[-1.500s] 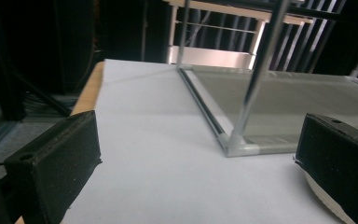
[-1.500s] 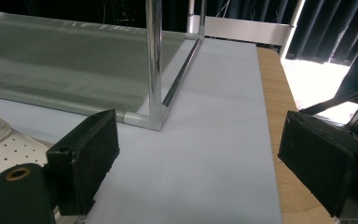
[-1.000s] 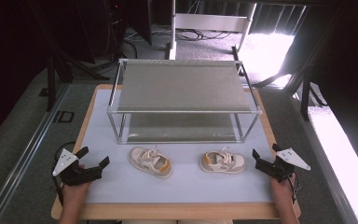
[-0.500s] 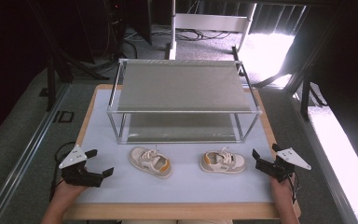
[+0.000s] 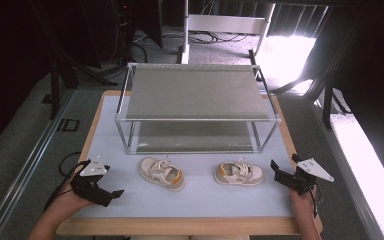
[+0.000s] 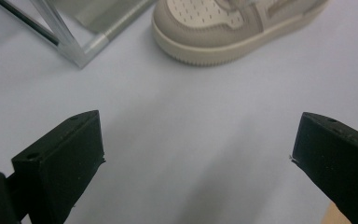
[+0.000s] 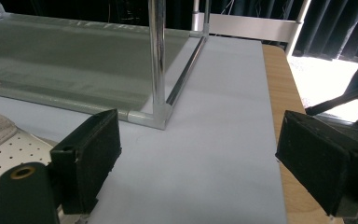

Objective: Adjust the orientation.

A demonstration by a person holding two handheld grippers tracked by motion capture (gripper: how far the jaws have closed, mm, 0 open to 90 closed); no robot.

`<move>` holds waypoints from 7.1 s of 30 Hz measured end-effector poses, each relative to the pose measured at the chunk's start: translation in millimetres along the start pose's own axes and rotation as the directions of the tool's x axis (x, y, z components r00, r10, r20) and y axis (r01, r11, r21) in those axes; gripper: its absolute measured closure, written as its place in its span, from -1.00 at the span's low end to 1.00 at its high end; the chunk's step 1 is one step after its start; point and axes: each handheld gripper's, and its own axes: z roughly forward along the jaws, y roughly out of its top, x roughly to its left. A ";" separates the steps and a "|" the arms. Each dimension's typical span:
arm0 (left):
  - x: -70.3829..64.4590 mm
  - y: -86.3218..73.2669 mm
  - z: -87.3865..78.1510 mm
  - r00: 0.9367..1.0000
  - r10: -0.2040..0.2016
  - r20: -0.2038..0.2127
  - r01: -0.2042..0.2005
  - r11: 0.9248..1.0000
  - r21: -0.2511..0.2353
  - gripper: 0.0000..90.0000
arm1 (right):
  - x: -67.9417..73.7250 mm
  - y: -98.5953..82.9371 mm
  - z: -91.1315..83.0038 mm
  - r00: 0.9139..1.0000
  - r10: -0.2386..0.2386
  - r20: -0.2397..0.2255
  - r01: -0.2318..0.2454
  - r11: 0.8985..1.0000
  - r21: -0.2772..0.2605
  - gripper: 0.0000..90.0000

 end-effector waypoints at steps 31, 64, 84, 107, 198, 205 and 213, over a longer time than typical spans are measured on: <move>-15.0 44.5 4.9 0.989 0.146 0.016 -0.134 0.861 0.491 -0.96 | -0.2 0.1 0.4 1.000 -0.002 -0.003 0.002 1.000 0.002 -0.71; -34.9 101.5 18.1 0.986 0.142 0.083 -0.164 0.865 0.474 -0.89 | -0.3 0.0 0.0 1.000 -0.002 -0.009 0.002 1.000 0.000 -0.71; -61.4 154.0 36.0 0.962 0.205 0.182 -0.264 0.870 0.417 -0.82 | -0.1 -0.1 0.0 1.000 -0.005 -0.013 0.005 1.000 -0.001 -0.71; -92.1 191.9 84.0 0.942 0.261 0.211 -0.330 0.836 0.438 -0.61 | -0.5 -0.1 -0.1 1.000 -0.005 -0.022 0.004 1.000 -0.001 -0.71; -118.3 179.5 108.2 0.867 0.335 0.369 -0.485 0.739 0.467 0.04 | 19.4 63.1 -1.7 0.980 0.090 -0.178 -0.031 0.950 0.311 -0.45; -119.6 180.3 109.0 0.863 0.348 0.365 -0.495 0.726 0.477 0.03 | 35.0 88.3 1.9 0.949 0.195 -0.248 -0.067 0.893 0.445 -0.28; -119.9 180.8 109.1 0.863 0.348 0.366 -0.495 0.724 0.480 0.03 | 64.3 106.6 7.2 0.928 0.242 -0.284 -0.054 0.840 0.540 -0.16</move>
